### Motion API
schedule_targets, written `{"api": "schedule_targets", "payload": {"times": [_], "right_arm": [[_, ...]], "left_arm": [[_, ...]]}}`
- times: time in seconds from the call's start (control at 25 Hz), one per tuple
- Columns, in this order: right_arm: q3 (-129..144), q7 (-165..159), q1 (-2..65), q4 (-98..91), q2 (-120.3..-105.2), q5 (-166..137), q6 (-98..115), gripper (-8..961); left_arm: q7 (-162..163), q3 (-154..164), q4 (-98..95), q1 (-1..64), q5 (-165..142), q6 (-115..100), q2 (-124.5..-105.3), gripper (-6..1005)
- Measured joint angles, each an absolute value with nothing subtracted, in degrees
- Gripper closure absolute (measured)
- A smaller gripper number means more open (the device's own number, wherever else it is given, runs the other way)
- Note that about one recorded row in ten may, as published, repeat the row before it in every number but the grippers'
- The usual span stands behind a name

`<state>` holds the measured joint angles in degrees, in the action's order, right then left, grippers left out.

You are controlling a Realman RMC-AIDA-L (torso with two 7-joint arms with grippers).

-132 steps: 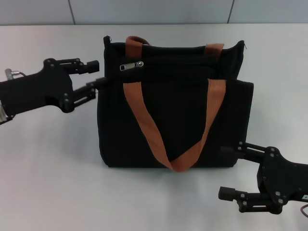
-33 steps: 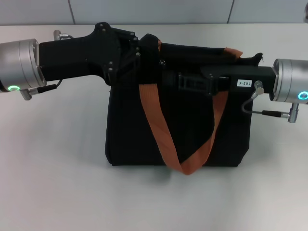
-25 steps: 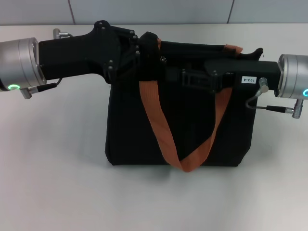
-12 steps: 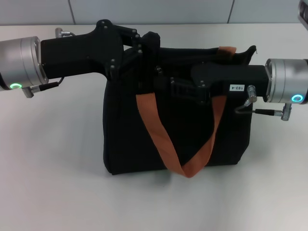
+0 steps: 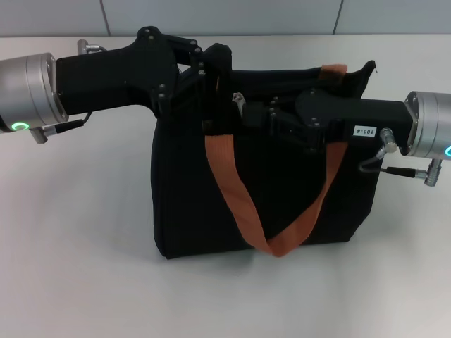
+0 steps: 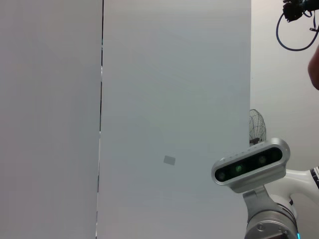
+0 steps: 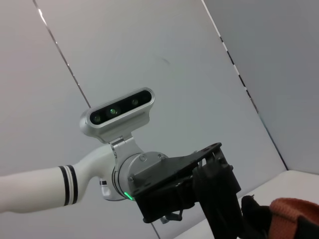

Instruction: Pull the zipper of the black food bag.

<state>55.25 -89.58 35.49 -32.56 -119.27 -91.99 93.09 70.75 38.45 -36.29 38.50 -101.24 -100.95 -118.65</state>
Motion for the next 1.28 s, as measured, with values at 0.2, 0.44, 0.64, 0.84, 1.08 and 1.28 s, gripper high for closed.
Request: {"api": "schedule_targets", "payload": {"times": [0.2,0.44,0.64,0.84,1.08,1.28], "right_arm": [[54.86,-92.02,35.49,-32.59,-119.17,-91.98,93.01,955],[52.49,-96.1,35.5,-32.89,-119.17,-91.99,93.07,956],[52.21,-103.37,35.51,-35.92,-118.96,-92.22,93.4,955],[53.21,-115.58,36.39,-41.61,-117.0,-94.64,93.87,955],[52.85,-129.78,42.0,-46.42,-114.21,-103.01,96.49,954],[52.83,-139.14,47.04,-51.09,-113.26,-109.47,98.69,954]], "left_arm": [[70.75,38.56,-36.3,38.57,-100.83,-100.98,-118.65,981],[70.74,38.75,-36.3,38.56,-100.43,-100.97,-118.65,981],[70.71,38.76,-36.3,38.39,-100.31,-100.98,-118.65,982],[70.69,38.77,-35.69,38.32,-99.96,-100.99,-118.59,982],[70.67,38.76,-35.51,38.04,-99.93,-100.99,-118.62,982],[70.66,38.55,-35.02,37.77,-99.7,-100.87,-118.64,981]]}}
